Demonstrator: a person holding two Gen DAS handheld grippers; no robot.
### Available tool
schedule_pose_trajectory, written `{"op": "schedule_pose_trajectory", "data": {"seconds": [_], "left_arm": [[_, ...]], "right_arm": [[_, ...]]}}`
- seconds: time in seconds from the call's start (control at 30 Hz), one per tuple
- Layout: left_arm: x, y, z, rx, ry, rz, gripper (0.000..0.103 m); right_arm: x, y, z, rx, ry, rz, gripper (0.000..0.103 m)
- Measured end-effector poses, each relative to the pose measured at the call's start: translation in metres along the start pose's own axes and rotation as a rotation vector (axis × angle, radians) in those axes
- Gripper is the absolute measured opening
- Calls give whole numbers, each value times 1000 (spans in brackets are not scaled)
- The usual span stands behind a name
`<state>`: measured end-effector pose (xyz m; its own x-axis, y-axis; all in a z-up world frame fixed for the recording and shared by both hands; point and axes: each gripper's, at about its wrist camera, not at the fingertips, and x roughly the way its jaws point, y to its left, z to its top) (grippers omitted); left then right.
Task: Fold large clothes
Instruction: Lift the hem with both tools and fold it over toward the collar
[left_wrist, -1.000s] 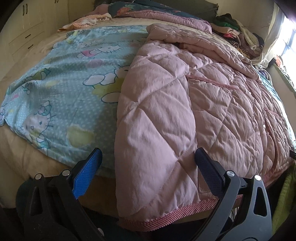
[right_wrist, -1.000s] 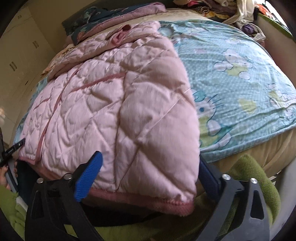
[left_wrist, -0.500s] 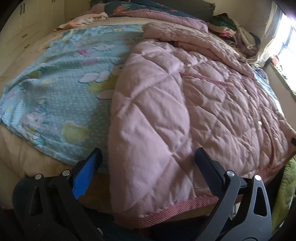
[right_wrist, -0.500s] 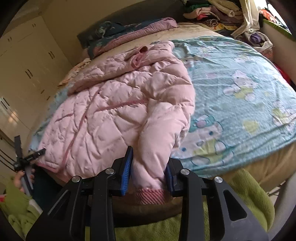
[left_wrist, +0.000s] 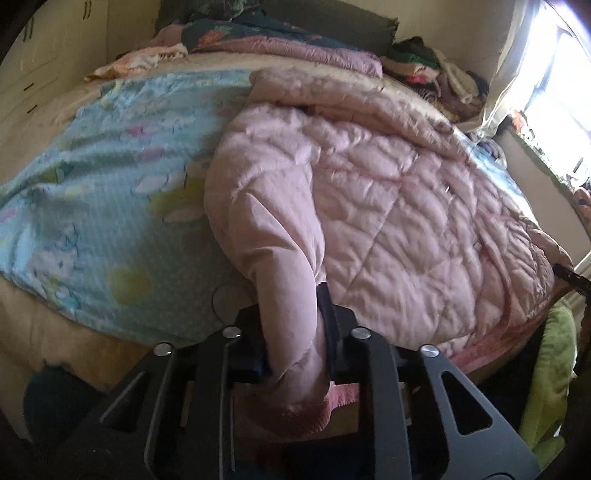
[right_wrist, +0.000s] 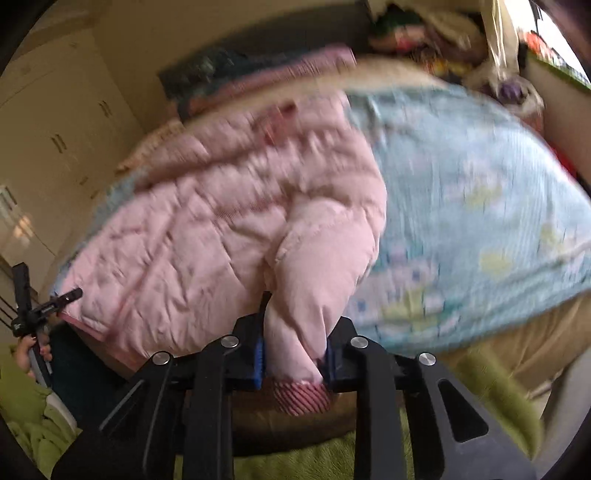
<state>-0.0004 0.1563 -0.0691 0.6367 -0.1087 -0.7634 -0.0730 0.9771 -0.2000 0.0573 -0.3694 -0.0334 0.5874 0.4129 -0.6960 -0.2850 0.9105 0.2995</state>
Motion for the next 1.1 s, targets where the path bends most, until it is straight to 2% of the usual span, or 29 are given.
{"op": "schedule_pose_trajectory", "data": {"seconds": [0.17, 0.47, 0.77, 1.1], "left_arm": [[-23, -3, 28, 8, -100, -31, 10], [-40, -12, 92, -5, -233, -65, 10], [-53, -15, 140, -31, -330, -64, 10], [-59, -19, 177, -49, -382, -81, 10]], "right_arm": [[-23, 13, 24, -36, -116, 46, 19], [-37, 26, 89, -28, -236, 111, 19], [-42, 22, 140, 2, -318, 145, 18], [-46, 22, 176, 31, -364, 147, 18]]}}
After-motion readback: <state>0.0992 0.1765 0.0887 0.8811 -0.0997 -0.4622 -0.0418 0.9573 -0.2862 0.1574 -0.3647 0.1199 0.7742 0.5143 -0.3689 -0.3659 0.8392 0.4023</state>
